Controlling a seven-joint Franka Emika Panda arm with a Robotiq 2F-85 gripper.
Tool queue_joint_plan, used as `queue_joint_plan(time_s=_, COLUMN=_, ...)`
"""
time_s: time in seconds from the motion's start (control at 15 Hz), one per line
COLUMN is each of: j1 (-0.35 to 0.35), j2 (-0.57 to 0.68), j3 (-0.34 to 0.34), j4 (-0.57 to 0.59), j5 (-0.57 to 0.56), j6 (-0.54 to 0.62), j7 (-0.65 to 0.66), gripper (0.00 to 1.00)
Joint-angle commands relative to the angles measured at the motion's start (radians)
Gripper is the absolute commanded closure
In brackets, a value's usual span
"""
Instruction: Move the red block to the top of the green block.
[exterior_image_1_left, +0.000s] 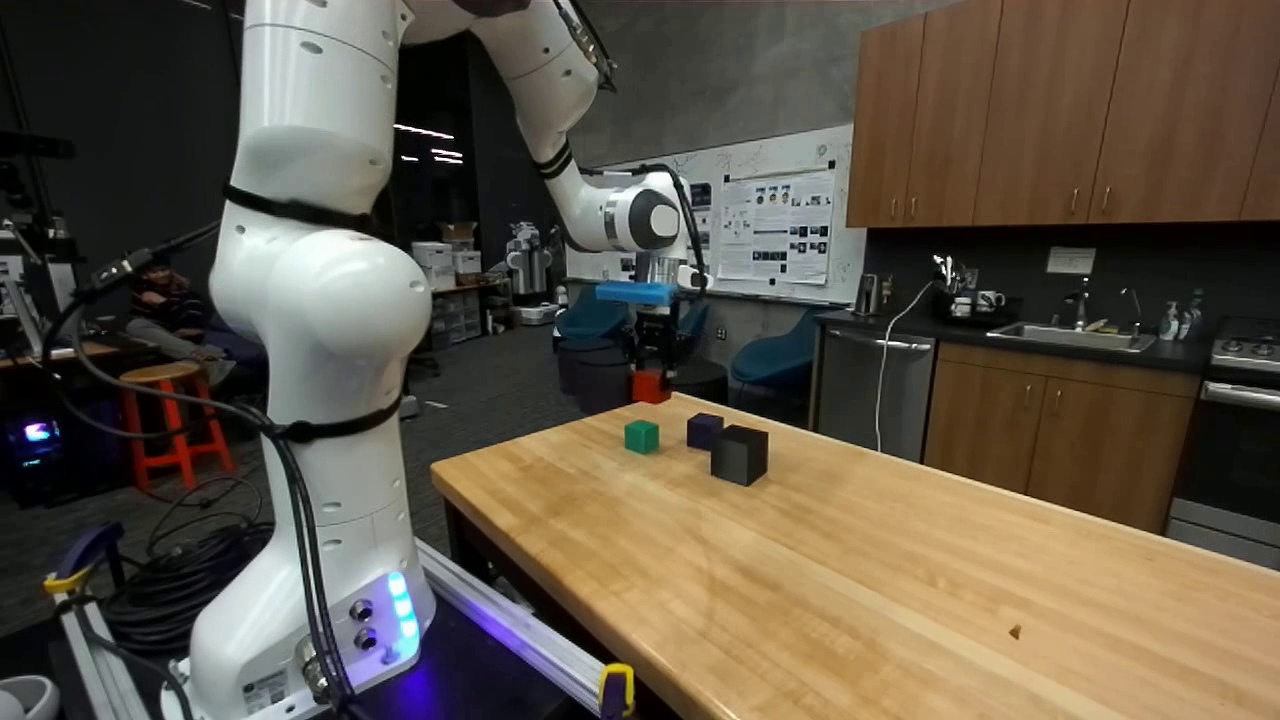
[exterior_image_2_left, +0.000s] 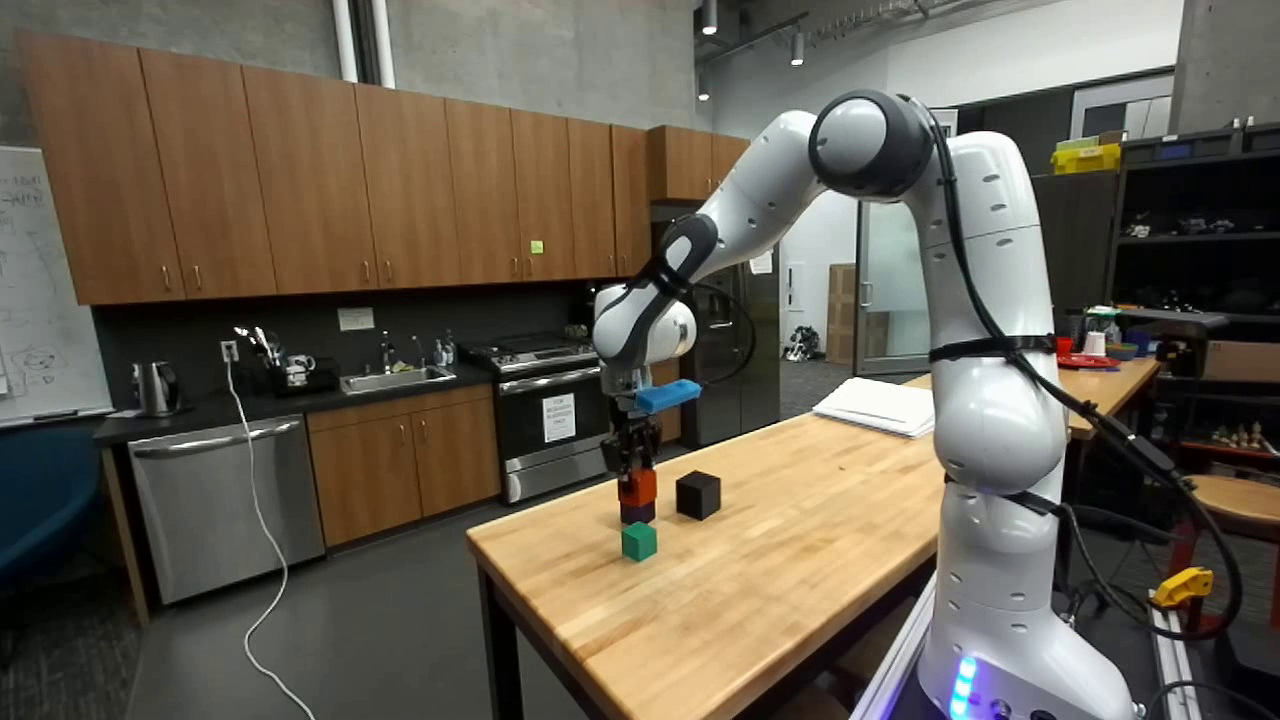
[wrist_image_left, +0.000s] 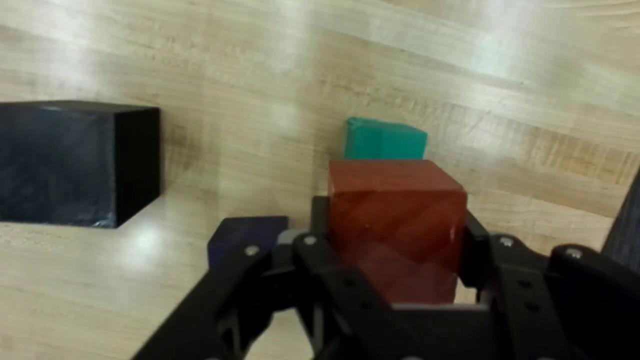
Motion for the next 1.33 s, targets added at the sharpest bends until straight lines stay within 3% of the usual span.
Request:
queue_joint_plan(time_s=0.0, j1=0.012, j2=-0.04, j3=0.022, j4=-0.073, j5=0.076, j6=0.029, j7=0.037, gripper=0.69)
queue_joint_plan(time_s=1.27, j1=0.025, j2=-0.03, j3=0.017, j4=-0.166, j5=0.002, j6=0.177, j7=0.073, gripper=0.69)
